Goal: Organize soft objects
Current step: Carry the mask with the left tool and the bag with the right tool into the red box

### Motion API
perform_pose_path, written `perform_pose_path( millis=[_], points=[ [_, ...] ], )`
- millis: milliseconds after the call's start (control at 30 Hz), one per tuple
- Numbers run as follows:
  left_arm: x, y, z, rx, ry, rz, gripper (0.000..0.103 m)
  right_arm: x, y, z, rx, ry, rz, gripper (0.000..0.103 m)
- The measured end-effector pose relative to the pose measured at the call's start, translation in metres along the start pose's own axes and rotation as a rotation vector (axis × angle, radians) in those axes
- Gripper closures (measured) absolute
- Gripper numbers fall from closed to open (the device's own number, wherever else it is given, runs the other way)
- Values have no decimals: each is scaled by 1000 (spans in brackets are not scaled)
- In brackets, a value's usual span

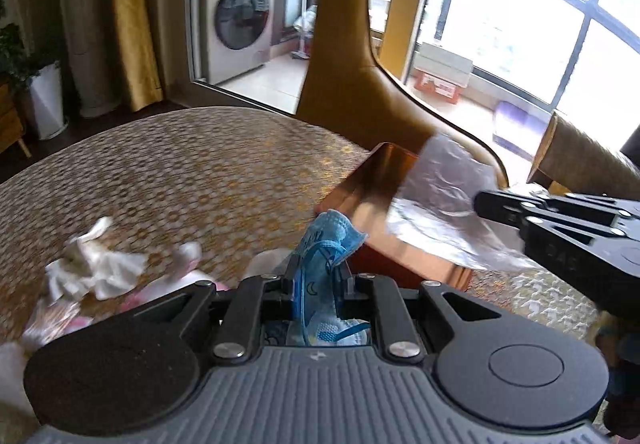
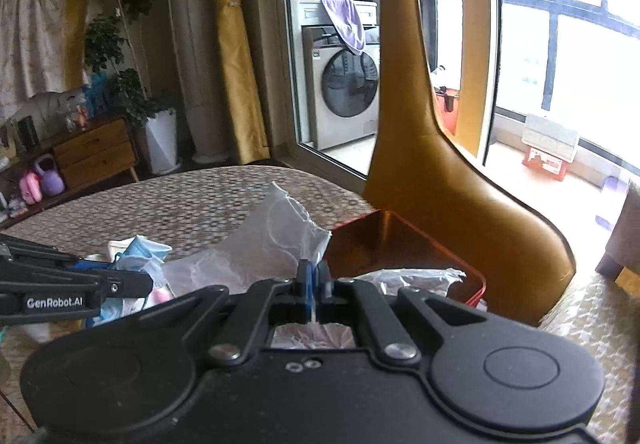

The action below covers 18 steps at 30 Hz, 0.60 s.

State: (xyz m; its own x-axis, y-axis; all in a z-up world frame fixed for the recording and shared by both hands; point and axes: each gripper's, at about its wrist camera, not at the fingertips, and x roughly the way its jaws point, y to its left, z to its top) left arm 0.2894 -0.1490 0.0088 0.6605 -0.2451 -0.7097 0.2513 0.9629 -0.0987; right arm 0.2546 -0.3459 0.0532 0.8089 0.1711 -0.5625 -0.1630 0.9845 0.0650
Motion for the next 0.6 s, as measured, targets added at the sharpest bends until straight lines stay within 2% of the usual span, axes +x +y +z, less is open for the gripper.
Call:
perform_pose_path(
  millis=[300, 600],
  points=[
    [55, -33, 29, 25, 26, -72, 88, 53, -35, 14, 31, 58, -63, 102],
    [113, -49, 60, -1, 45, -110, 88, 108, -75, 15, 150, 126, -95, 102]
  ],
)
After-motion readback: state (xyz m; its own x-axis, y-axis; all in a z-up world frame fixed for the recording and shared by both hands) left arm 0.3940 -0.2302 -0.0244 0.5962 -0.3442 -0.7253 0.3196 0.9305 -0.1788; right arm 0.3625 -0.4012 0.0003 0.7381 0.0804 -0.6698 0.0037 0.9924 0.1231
